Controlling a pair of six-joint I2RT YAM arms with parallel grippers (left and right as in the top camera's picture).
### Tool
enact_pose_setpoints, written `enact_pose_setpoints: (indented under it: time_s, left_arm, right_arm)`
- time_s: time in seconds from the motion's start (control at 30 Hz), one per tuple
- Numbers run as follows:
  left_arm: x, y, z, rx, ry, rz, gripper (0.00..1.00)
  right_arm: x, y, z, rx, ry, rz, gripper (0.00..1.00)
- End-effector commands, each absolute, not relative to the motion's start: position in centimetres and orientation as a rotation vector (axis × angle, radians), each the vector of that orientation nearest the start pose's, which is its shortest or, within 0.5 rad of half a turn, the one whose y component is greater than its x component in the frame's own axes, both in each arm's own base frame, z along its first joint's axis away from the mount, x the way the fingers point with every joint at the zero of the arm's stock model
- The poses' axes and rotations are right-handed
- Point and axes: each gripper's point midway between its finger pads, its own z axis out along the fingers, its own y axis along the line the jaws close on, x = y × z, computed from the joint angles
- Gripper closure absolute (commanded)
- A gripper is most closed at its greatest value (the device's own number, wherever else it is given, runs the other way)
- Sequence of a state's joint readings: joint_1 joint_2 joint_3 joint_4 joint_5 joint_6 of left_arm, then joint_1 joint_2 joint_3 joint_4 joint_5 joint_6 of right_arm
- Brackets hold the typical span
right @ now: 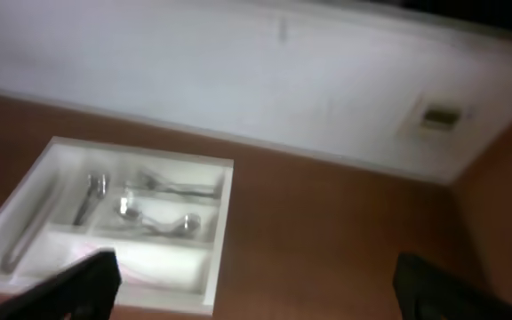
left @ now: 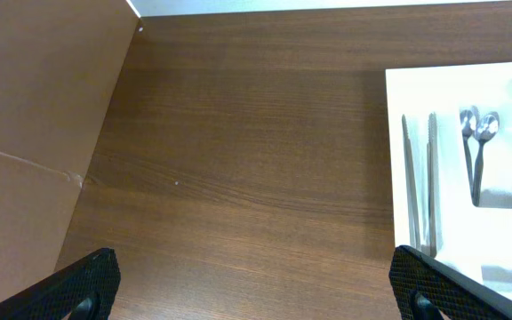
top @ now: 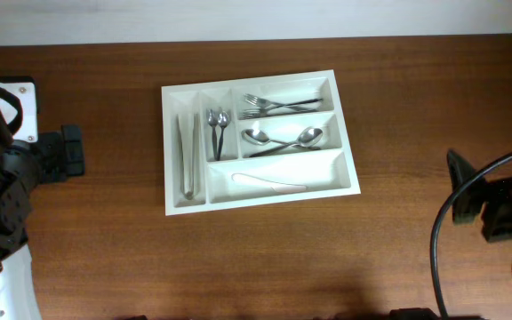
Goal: Pack container
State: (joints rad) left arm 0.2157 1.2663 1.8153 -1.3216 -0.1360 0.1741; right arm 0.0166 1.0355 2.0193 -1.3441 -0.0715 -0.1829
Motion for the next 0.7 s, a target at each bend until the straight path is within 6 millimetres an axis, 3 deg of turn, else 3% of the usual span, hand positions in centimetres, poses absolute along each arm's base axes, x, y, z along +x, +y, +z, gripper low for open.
enact_pose_setpoints:
  time_s: [0.0,0.07,0.17,0.4,0.43,0.67]
  left_arm:
    - [28.0,8.7,37.4,-0.14,2.358,0.351,0.01]
    - [28.0,8.7,37.4,-0.139,2.358,0.351,0.01]
    - [28.0,8.7,37.4,-0.139,2.358,0.351,0.01]
    - [28.0,8.7,37.4,-0.139,2.358,0.351,0.01]
    - [28.0,8.7,37.4,-0.139,2.358,0.351,0.01]
    - [28.0,8.7,37.4,-0.139,2.358,0.351,0.01]
  right_arm:
    - [19.4,2.7,48.9,-0.28,1.833,0.014,0.01]
    - [19.5,3.1,48.1,-0.293,1.79,0.031,0.01]
    - [19.7,3.4,44.7,-0.301,1.761,0.039,0.01]
    - [19.7,3.8,32.4,-0.32,1.778,0.065,0.01]
    - [19.7,3.8,29.9,-0.32,1.781,0.065,0.01]
    - [20.7,3.8,20.7,-0.319,1.757,0.061,0.01]
